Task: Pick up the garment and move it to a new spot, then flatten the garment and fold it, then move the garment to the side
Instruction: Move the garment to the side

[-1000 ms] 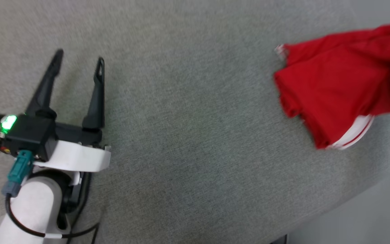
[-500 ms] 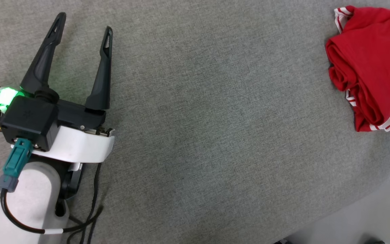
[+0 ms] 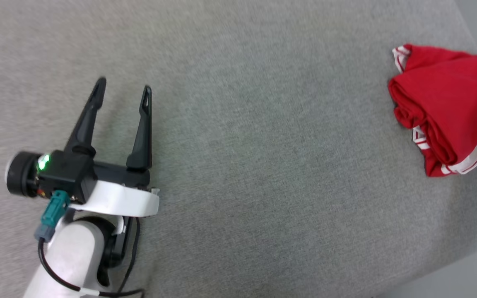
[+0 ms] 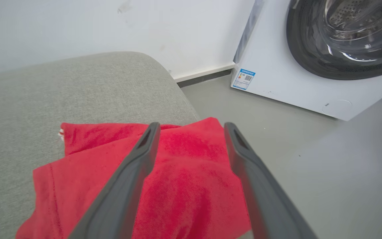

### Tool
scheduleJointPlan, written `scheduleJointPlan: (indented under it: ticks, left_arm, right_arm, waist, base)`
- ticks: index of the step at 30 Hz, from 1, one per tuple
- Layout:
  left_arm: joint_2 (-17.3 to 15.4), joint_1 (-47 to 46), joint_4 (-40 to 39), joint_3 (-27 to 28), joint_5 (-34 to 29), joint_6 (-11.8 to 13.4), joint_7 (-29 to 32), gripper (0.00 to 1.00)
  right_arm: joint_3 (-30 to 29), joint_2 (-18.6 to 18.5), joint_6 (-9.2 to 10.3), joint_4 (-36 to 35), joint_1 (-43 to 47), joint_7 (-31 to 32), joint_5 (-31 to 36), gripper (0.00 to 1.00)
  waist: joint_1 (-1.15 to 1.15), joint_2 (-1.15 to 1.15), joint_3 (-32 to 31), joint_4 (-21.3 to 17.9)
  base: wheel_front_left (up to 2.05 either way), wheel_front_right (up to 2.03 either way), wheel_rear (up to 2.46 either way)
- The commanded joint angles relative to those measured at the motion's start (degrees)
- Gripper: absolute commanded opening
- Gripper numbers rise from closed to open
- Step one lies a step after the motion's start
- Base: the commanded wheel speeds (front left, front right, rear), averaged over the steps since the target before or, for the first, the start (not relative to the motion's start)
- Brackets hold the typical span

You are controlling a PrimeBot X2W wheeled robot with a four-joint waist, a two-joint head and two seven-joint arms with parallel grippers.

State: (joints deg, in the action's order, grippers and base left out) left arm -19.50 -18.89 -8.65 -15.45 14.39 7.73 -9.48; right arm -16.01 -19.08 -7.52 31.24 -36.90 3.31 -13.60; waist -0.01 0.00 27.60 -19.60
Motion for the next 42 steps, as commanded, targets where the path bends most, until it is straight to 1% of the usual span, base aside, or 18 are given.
scheduleJointPlan:
  ticks: [1, 6, 12, 16, 21, 26, 27, 32, 36, 42]
  left_arm:
    - [0.4, 1.2, 0.7, 0.1, 0.6, 0.3, -0.7, 1.00]
    - [2.2, 3.9, 3.2, -0.1, 2.1, 0.8, -2.4, 1.00]
    - [4.1, 7.0, 5.7, -0.3, 3.7, 1.4, -3.7, 1.00]
    - [4.9, 9.7, 7.4, 0.4, 4.7, 2.4, -4.4, 1.00]
    - [5.4, 12.9, 9.1, 1.1, 5.5, 3.1, -4.9, 1.00]
    - [5.5, 15.4, 10.7, 1.4, 5.9, 3.0, -5.3, 1.00]
    - [5.5, 15.4, 10.7, 1.4, 5.9, 3.0, -5.3, 1.00]
    - [4.8, 18.1, 12.0, 2.1, 6.0, 3.5, -5.4, 1.00]
    - [4.6, 20.3, 12.6, 2.8, 6.8, 3.7, -5.5, 1.00]
    - [3.7, 21.7, 13.9, 3.8, 7.3, 2.8, -5.6, 1.00]
  right_arm:
    - [0.4, 0.8, 0.07, -0.8, 1.7, -1.2, 0.3, 1.00]
    - [1.9, 3.2, 0.07, -4.9, 7.0, -5.9, 1.4, 1.00]
    - [4.4, 7.0, 0.07, -9.8, 13.8, -10.9, 3.1, 1.00]
    - [6.2, 9.7, 0.07, -12.7, 18.8, -12.6, 3.6, 1.00]
    - [7.4, 12.9, 0.06, -17.6, 24.5, -12.2, 3.8, 1.00]
    - [7.9, 15.2, 0.06, -23.3, 30.6, -9.6, 4.8, 1.00]
    - [7.9, 15.2, 0.06, -23.3, 30.6, -9.6, 4.8, 1.00]
    - [9.9, 16.1, 0.06, -29.5, 36.4, -6.9, 5.9, 1.00]
    - [11.5, 16.2, 0.06, -33.8, 40.2, -4.4, 5.2, 1.00]
    - [11.7, 16.2, 0.06, -38.5, 43.4, -1.9, 4.9, 1.00]
  waist:
    - [0.01, 0.00, -4.1, 2.3]
    - [0.01, 0.00, -8.6, 5.2]
    - [0.01, 0.00, -13.8, 8.9]
    - [0.01, 0.00, -17.2, 11.0]
    - [0.01, 0.00, -20.9, 13.9]
    - [0.01, 0.00, -23.9, 16.6]
    - [0.01, 0.00, -23.9, 16.6]
    - [0.01, 0.00, -26.8, 18.1]
    - [0.01, 0.00, -28.8, 18.9]
    - [0.01, 0.00, -29.9, 19.3]
  base:
    - [0.00, 0.00, 0.00]
    - [0.00, 0.00, 0.00]
    - [0.00, 0.00, 0.00]
    - [0.00, 0.00, 0.00]
    - [0.00, 0.00, 0.00]
    - [0.00, 0.00, 0.00]
    - [0.00, 0.00, 0.00]
    - [0.00, 0.00, 0.00]
    - [0.00, 0.00, 0.00]
    - [0.00, 0.00, 0.00]
